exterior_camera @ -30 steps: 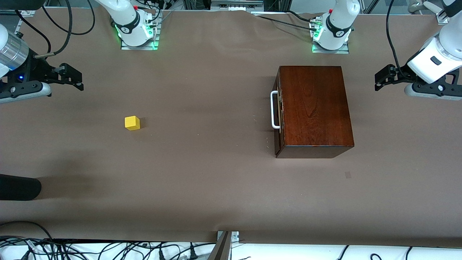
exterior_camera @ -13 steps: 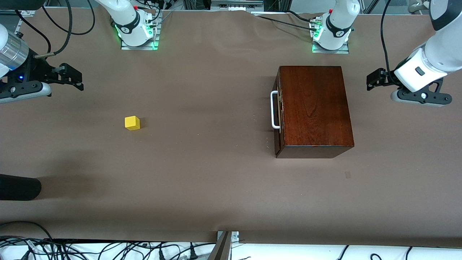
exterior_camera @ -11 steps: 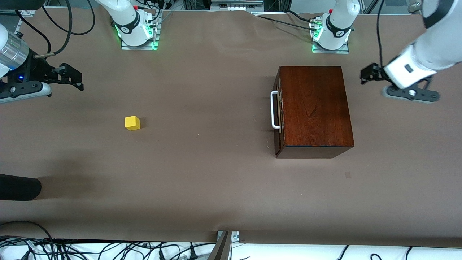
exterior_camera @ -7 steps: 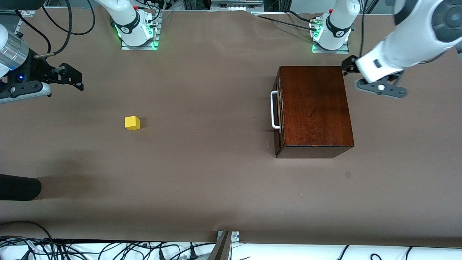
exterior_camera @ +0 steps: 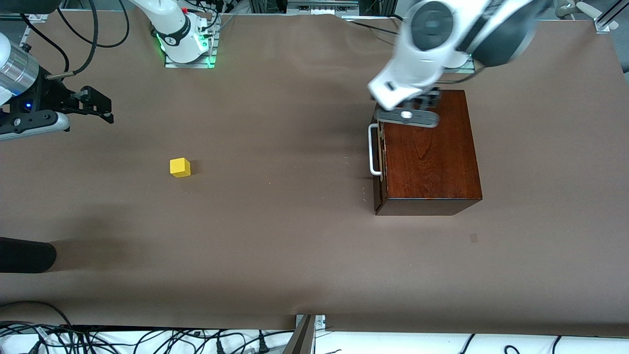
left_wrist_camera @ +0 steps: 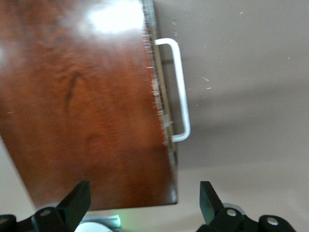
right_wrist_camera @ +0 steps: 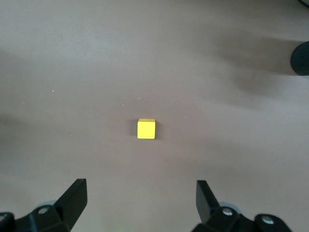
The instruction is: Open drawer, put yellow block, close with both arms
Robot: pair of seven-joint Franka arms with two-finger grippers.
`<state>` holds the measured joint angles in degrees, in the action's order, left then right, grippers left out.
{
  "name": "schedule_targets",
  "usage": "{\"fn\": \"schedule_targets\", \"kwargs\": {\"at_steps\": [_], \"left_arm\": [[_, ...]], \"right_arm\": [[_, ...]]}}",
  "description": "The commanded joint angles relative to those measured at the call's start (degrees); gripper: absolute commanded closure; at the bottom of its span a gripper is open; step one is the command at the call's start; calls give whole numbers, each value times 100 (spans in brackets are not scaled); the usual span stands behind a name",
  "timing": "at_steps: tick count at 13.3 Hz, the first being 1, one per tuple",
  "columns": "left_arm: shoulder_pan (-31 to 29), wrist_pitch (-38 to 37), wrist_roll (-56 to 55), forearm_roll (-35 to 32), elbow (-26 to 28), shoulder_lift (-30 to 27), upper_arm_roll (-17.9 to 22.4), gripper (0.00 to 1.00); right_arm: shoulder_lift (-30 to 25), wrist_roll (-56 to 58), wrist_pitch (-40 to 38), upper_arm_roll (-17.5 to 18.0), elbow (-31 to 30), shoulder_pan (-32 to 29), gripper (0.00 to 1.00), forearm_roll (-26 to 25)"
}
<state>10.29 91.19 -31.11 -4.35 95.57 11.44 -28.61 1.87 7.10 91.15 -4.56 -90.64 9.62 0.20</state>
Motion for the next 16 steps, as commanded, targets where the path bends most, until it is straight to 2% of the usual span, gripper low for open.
{"fn": "schedule_targets", "kwargs": {"at_steps": [1,4,7,16], "left_arm": [[341,250,-333,-470,-197,612,13,0],[728,557,-1088,-532,-161,1008,22,0],[983,620,-1380,-1304,-135,1369,13,0],[1002,1199,-1785,-1911,-100,1958,40,0]], "right_arm": [[7,54,-106,43,99,-57,0,-47],[7,54,-106,43,99,-57,0,-47],[7,54,-106,43,99,-57,0,-47],[7,28,-247,43,99,-57,0,-38]]}}
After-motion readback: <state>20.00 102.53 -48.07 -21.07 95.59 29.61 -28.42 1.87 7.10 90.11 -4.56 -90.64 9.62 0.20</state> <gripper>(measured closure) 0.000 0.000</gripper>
